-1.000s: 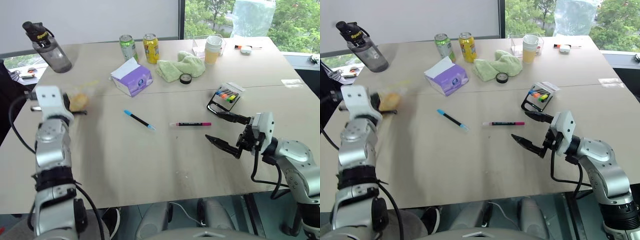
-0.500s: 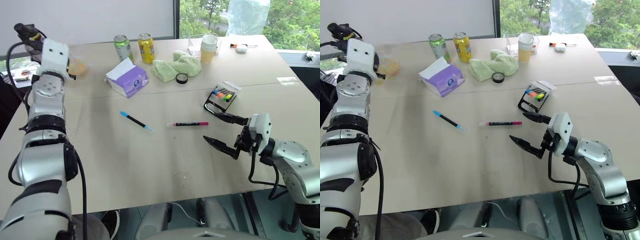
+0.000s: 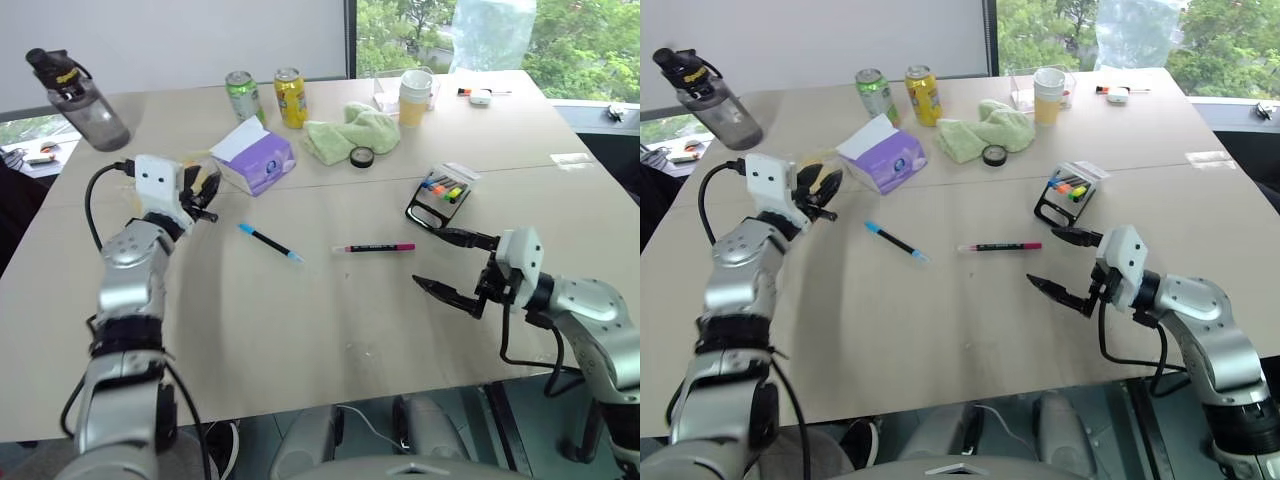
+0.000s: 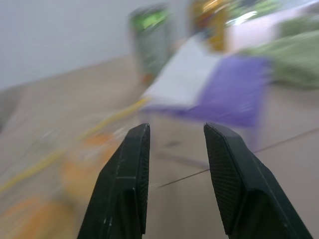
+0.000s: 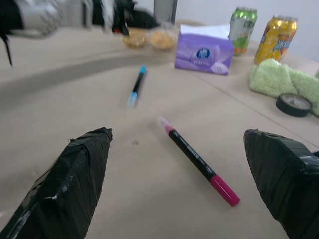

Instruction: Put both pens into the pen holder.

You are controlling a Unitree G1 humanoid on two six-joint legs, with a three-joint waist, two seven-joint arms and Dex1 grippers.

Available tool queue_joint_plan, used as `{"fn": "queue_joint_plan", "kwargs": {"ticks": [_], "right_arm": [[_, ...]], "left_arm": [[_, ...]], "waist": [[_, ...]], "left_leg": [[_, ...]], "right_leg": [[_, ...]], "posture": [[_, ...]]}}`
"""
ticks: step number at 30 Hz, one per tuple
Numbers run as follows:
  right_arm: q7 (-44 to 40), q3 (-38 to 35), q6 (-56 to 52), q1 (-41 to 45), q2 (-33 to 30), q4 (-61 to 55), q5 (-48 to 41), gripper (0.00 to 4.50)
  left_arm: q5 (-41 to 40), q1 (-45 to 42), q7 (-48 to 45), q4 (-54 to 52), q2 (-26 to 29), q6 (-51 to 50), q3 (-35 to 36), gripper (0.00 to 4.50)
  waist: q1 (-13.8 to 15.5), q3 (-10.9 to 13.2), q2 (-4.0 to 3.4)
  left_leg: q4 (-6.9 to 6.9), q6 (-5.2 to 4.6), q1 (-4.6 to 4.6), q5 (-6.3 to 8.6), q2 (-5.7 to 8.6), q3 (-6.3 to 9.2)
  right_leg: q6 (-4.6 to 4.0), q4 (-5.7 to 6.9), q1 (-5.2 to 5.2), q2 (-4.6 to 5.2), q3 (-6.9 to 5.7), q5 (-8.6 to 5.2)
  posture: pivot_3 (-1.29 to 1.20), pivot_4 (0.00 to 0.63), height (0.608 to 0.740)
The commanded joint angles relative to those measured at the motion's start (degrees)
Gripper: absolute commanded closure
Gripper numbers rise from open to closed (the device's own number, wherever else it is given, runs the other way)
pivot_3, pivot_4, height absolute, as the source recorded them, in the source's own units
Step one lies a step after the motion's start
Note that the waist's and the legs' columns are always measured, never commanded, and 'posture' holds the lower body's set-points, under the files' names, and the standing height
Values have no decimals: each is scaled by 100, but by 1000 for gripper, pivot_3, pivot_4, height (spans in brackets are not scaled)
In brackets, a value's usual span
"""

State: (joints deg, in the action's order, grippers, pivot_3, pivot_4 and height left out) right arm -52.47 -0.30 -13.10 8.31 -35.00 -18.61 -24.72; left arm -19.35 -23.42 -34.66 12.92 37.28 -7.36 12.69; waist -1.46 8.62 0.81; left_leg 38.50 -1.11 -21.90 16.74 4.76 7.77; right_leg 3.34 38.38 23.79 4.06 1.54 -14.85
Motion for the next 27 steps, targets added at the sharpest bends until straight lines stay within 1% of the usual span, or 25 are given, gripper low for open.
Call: {"fn": "queue_joint_plan", "kwargs": {"ticks": [1,3,5,6,8,10,12,14,17,19,23,27], "right_arm": [[-198,107,95,623,3,313,65,0],[-458,318,68,1167,-16,734,166,0],[-648,643,-57,1789,18,1212,398,0],[-720,835,-158,2076,74,1421,515,0],[-671,1348,-353,2575,189,1750,1023,0],[-651,1781,-485,2889,285,1937,1446,0],[-763,2113,-689,3170,449,2092,1620,0],[-821,2462,-1304,3507,586,2259,1833,0],[-990,2880,-2205,3893,593,2430,2090,0],[-1094,3123,-2374,4130,550,2595,2320,0],[-1076,3237,-2612,4606,757,2974,2538,0],[-1245,3480,-2716,4952,894,3190,2755,0]], "left_arm": [[-429,795,-905,-1468,584,-896,-164,2783],[-700,1379,-1490,-2048,1044,-1459,-263,2783],[-901,1728,-1868,-2424,1297,-1669,-244,2783],[-1031,1776,-1959,-2524,1342,-1775,-190,2783],[-1322,1786,-2134,-2682,1376,-1951,-46,2783],[-1515,1839,-2313,-2849,1424,-2045,67,2783],[-1554,1976,-2462,-3003,1522,-2093,139,2783],[-1451,2195,-2566,-3135,1629,-2010,200,2783],[-1403,2435,-2614,-3284,1663,-1913,326,2783],[-1383,2502,-2549,-3360,1645,-1902,381,2783],[-1277,2598,-2466,-3428,1593,-1852,363,2783],[-1166,2614,-2399,-3413,1509,-1818,315,2783]], "waist": [[-27,0,-10],[-102,4,-20],[-114,6,-23],[-95,9,-28],[-56,9,-27],[-29,8,-26],[-15,9,-26],[-45,10,-28],[-87,11,-30],[-79,11,-30],[-71,12,-32],[-84,12,-32]], "left_leg": [[-4,0,5,0,1,-1],[-8,1,13,-1,-3,-9],[-12,0,22,-1,-5,-19],[-12,0,24,-1,-5,-20],[-11,1,21,-1,-5,-12],[-10,1,15,-1,-4,-4],[-10,1,7,-1,-3,-1],[-13,0,2,0,-2,-3],[-19,0,0,0,-2,-5],[-21,0,-1,0,-4,2],[-21,0,-2,0,-3,2],[-23,0,-1,0,-3,1]], "right_leg": [[0,1,-1,2,2,0],[-1,5,-1,-4,9,0],[-2,13,-2,-6,17,-1],[-2,14,-3,-7,15,-1],[-2,13,-3,-5,6,-1],[-2,12,-2,-3,-1,-1],[-2,-2,-1,-2,-5,-1],[-2,-16,1,-2,-5,-1],[-3,-23,4,-2,-7,-1],[-3,-26,3,-3,-8,-1],[-3,-27,2,-2,-8,-1],[-3,-28,4,-2,-8,-1]], "posture": [[0,150,740],[0,150,740],[0,150,740],[0,150,740],[0,150,740],[0,150,740],[0,150,740],[0,150,740],[0,150,740],[0,150,740],[0,150,740],[0,150,740]]}}
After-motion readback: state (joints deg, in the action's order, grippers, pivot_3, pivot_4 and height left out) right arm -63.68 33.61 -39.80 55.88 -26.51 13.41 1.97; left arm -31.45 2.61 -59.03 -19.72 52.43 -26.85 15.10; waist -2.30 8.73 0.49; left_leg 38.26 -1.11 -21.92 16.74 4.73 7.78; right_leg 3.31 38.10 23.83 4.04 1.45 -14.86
